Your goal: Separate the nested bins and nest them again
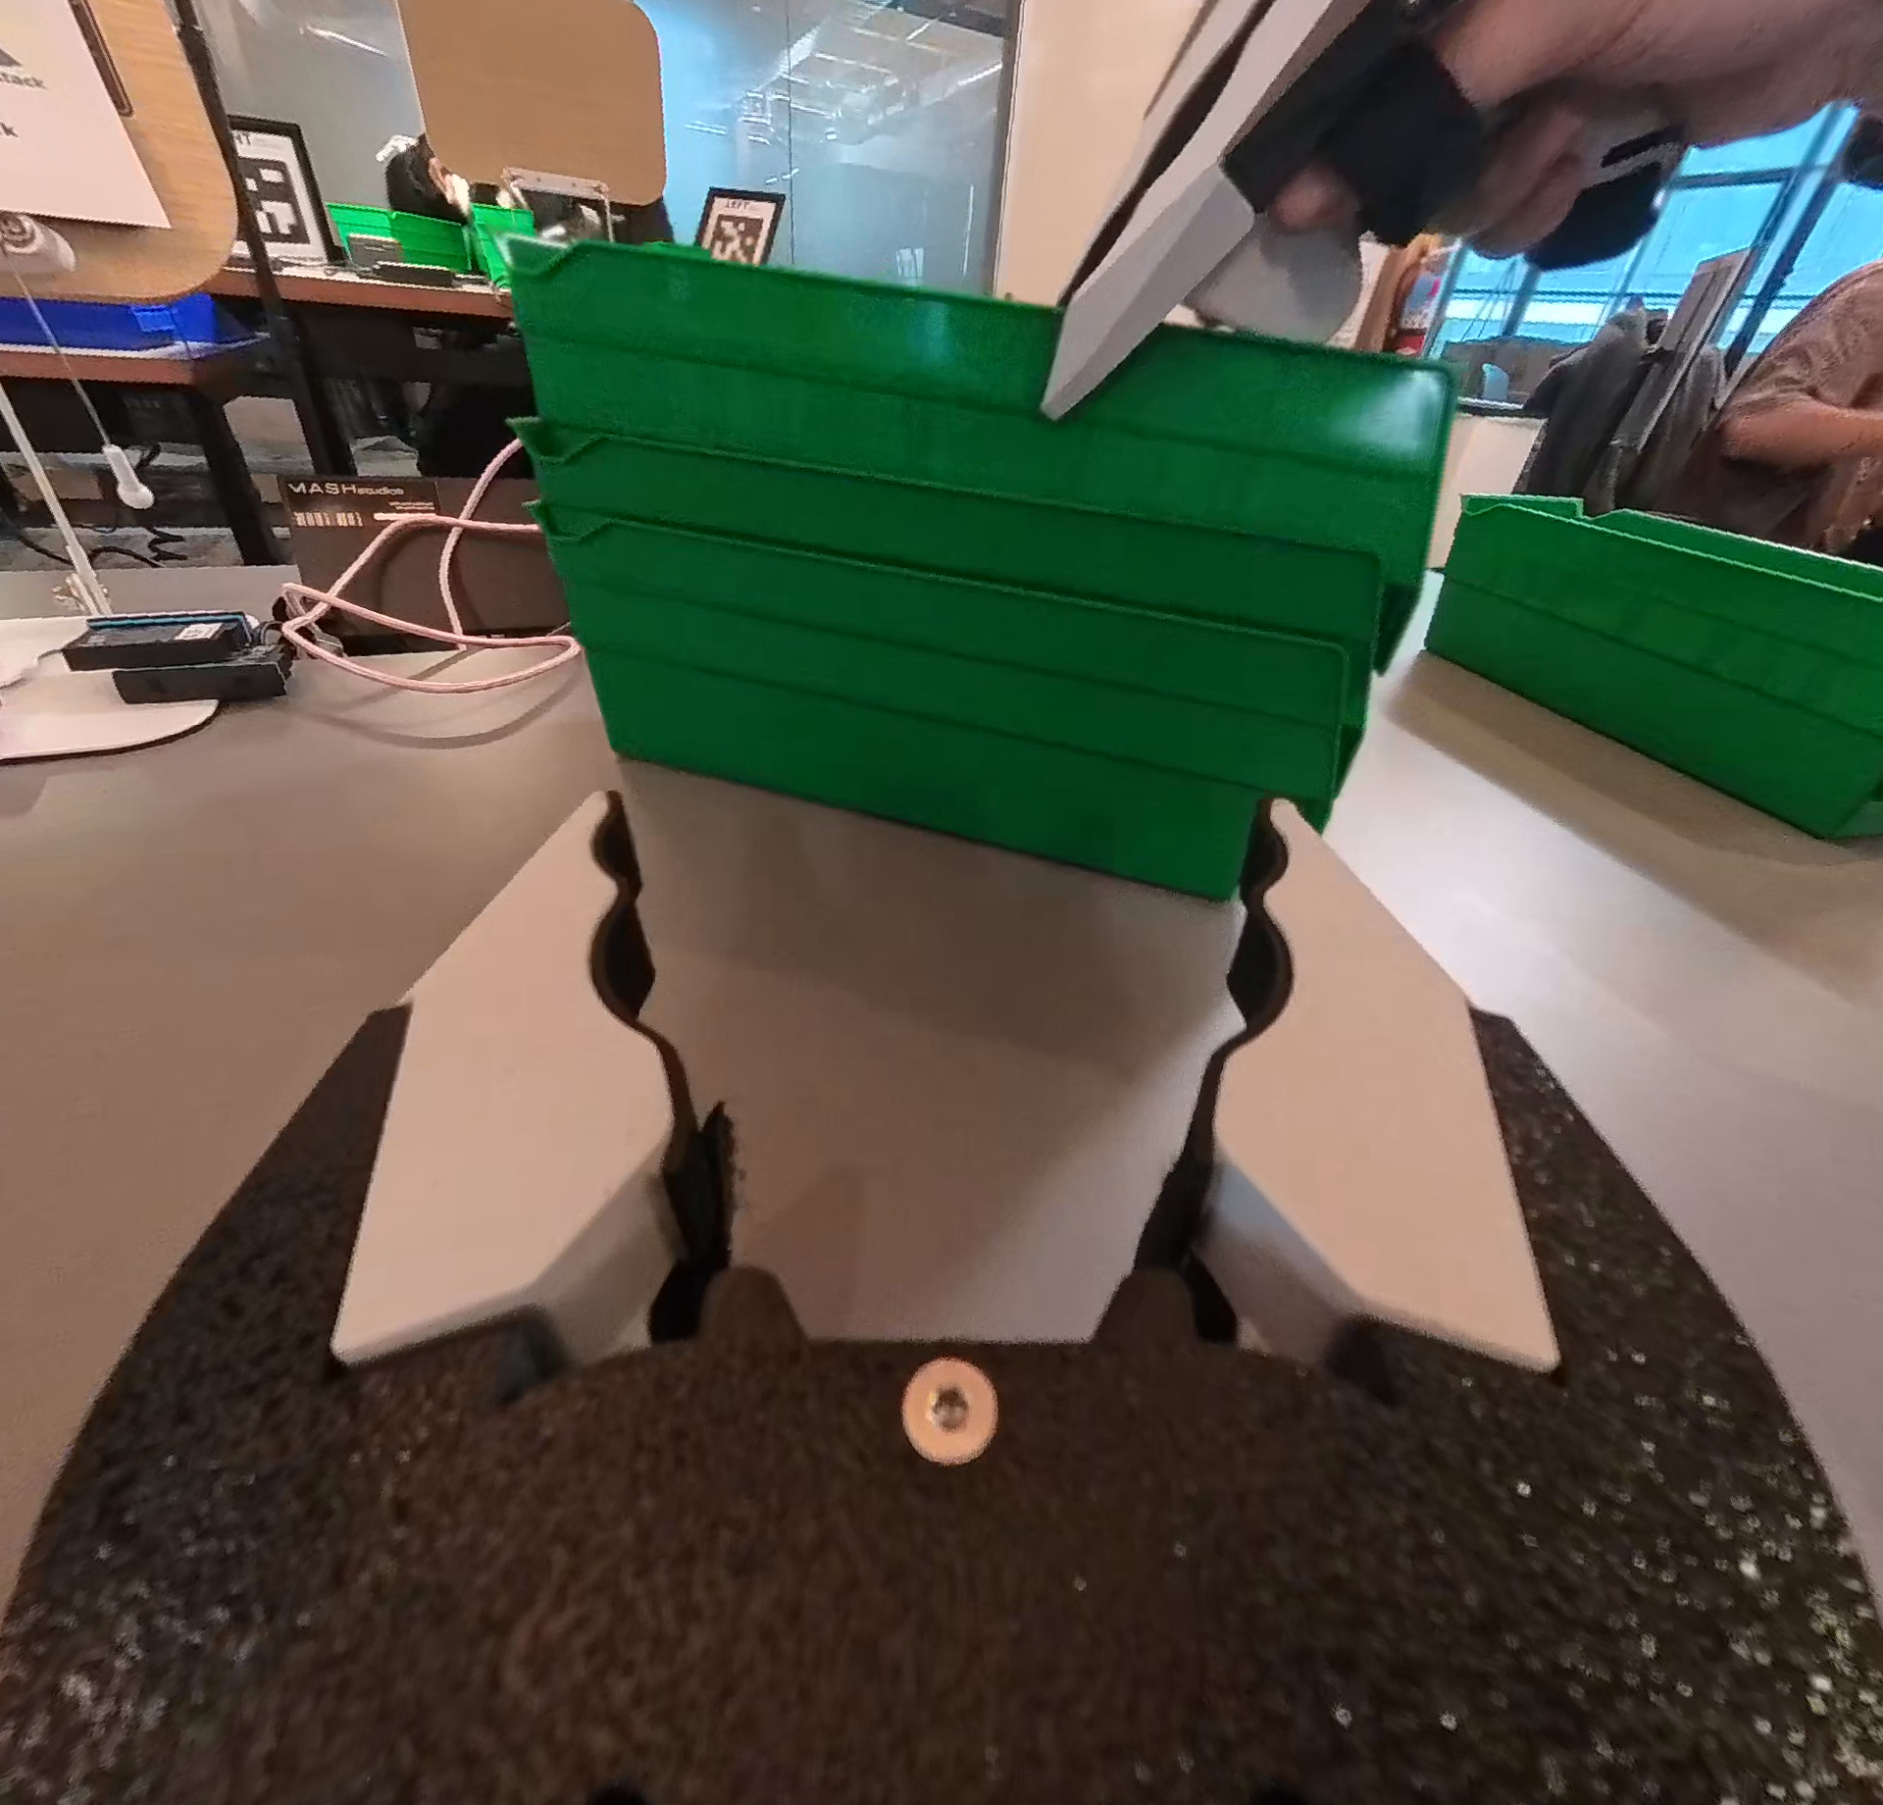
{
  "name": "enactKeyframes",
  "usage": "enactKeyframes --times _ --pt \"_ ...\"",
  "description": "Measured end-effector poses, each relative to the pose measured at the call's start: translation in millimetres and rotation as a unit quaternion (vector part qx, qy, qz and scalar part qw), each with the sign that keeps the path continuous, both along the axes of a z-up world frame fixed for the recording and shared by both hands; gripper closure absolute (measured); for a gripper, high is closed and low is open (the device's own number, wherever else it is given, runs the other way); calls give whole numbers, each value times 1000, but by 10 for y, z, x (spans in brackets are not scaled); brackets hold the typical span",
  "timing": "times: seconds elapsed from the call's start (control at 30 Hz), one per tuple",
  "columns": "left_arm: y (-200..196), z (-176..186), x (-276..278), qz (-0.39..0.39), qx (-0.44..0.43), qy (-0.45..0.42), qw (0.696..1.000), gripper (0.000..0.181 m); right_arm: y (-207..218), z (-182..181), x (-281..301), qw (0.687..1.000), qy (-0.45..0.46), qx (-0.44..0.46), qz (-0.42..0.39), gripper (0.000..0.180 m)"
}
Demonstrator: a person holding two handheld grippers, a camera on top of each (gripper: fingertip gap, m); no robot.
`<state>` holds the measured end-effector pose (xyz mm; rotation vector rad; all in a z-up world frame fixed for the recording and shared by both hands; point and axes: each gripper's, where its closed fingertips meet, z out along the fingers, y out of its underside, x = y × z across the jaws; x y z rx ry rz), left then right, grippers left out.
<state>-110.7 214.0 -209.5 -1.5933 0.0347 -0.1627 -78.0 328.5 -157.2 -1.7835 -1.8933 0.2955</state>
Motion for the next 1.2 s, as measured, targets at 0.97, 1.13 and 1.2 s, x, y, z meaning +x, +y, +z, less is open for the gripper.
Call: enactKeyframes --times 0.97,1.13,1.2 --pt "-28 22 -83 10 9 2 1000 69 675 -612 1415 900 364 83 -224 166" --pt "-23 19 -57 3 9 6 1000 72 633 -704 1286 894 406 4 -192 180" --pt "-19 30 -43 0 12 7 1000 72 552 -693 1257 892 424 -15 -158 180"
